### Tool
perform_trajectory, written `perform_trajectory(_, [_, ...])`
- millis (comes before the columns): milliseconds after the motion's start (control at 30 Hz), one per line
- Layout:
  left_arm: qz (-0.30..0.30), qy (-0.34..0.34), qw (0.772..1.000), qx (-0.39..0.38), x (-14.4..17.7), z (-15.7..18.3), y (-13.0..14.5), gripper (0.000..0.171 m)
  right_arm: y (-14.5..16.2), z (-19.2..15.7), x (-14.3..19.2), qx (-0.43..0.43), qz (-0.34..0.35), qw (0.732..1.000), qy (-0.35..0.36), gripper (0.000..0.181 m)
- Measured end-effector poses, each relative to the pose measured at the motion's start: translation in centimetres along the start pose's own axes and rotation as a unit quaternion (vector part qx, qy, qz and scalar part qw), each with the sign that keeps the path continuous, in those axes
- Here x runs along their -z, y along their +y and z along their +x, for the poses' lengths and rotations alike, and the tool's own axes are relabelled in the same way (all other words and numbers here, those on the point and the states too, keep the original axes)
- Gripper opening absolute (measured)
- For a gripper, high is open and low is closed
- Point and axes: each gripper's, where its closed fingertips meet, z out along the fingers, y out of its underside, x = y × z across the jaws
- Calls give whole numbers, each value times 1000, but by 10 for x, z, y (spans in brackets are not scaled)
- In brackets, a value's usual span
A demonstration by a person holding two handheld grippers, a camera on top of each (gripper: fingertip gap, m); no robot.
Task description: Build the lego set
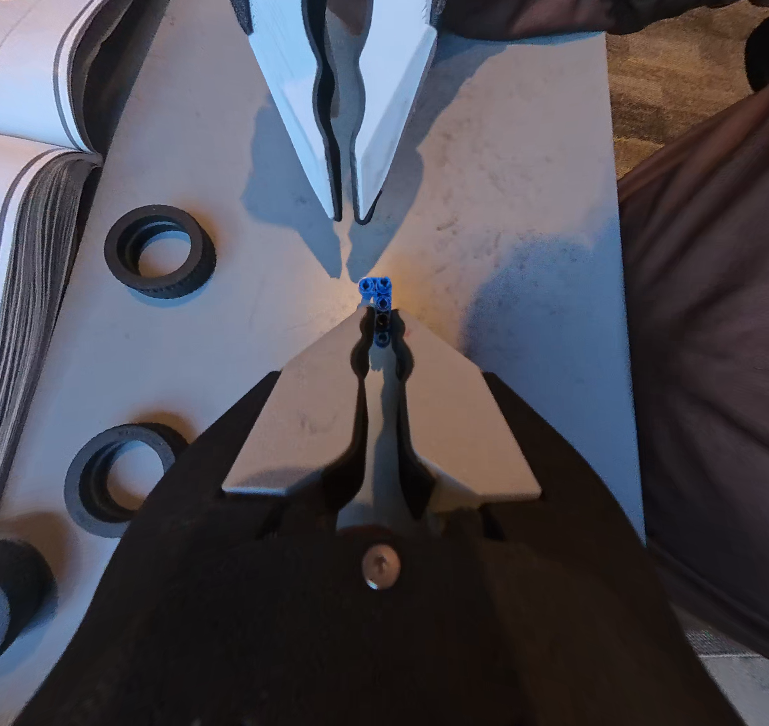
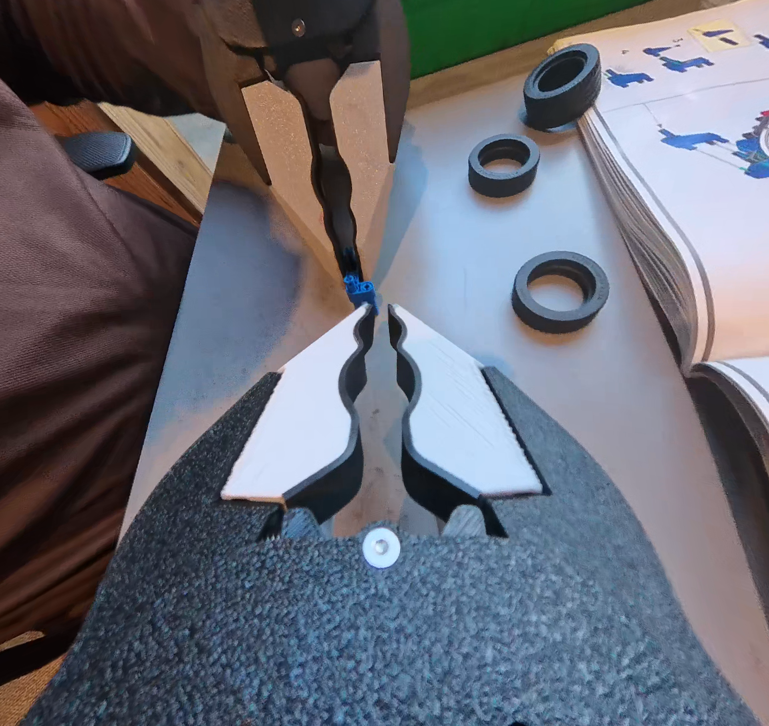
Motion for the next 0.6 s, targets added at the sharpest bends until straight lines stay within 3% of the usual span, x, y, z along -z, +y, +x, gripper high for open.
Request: perform_trajectory(600, [-16, 8, 1000, -26, 0, 1, 5, 4, -6, 0, -13, 5, -18, 1000, -3, 3])
